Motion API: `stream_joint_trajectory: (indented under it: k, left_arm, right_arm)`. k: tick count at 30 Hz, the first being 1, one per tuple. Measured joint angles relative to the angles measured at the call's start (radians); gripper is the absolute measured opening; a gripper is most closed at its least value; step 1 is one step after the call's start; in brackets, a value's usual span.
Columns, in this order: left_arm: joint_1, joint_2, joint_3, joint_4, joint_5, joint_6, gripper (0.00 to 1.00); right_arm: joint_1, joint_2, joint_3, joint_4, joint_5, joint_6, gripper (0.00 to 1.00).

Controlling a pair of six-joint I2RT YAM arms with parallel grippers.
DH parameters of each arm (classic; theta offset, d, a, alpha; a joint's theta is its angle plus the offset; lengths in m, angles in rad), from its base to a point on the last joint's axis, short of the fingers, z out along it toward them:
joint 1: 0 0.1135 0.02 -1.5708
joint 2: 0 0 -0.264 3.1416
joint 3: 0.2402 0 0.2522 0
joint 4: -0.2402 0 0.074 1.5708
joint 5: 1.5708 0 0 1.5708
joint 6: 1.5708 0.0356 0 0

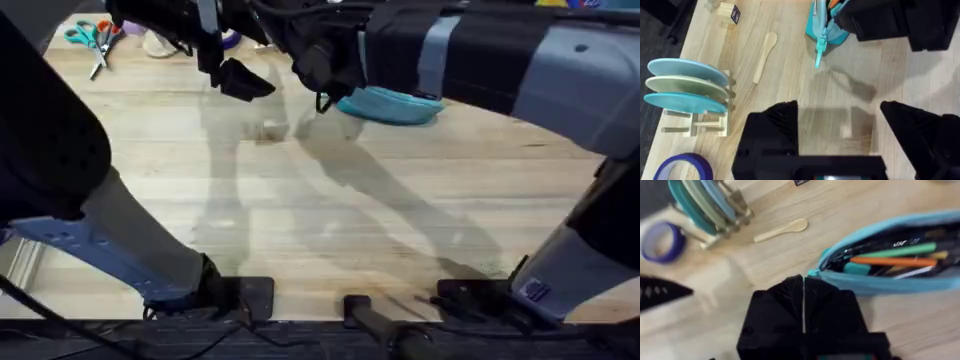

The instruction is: Unzip the bag, pick up the pens from the table one at a time and place them inside, then zip the bag closed.

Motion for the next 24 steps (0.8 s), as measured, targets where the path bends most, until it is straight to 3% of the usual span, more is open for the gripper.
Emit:
stream_joint_trajectory:
  k: [7,9,13,14,18,24]
  left_arm:
    - [0.000,0.000,0.000,0.000,0.000,0.000,0.995]
    - [0.000,0.000,0.000,0.000,0.000,0.000,0.995]
    - [0.000,0.000,0.000,0.000,0.000,0.000,0.995]
    - [0.000,0.000,0.000,0.000,0.000,0.000,0.995]
    - [0.000,0.000,0.000,0.000,0.000,0.000,0.994]
    - [0.000,0.000,0.000,0.000,-0.013,0.000,0.995]
  right_arm:
    - [0.000,0.000,0.000,-0.002,0.000,-0.483,0.168]
    - [0.000,0.000,0.000,-0.006,0.000,-0.619,0.345]
    - [0.000,0.000,0.000,-0.007,-0.005,-0.842,0.920]
    - [0.000,0.000,0.000,-0.008,-0.013,-0.891,0.975]
    - [0.000,0.000,0.000,-0.007,-0.056,-1.027,0.996]
    - [-0.004,0.000,0.000,-0.006,-0.089,-1.101,0.996]
